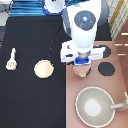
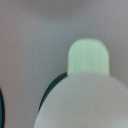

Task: Take the lid off the pot, put the pot on the plate, and use the tool to push the pot to the front of the table.

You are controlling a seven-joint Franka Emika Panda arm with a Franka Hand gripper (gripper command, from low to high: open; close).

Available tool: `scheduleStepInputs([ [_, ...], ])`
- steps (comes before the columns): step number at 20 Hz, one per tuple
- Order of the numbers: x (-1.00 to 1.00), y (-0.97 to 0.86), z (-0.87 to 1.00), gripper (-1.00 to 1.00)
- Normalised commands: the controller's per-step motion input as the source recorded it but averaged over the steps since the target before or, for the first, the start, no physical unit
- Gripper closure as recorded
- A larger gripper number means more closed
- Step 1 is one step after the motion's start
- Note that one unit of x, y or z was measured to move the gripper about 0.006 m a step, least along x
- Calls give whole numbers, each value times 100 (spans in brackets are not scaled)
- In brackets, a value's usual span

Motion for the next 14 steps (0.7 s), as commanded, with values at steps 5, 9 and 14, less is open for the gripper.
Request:
scheduleStepInputs([
  [5, -45, 20, -47, -100],
  [9, -31, 16, -14, 100],
  [14, -21, 12, -3, 100],
])
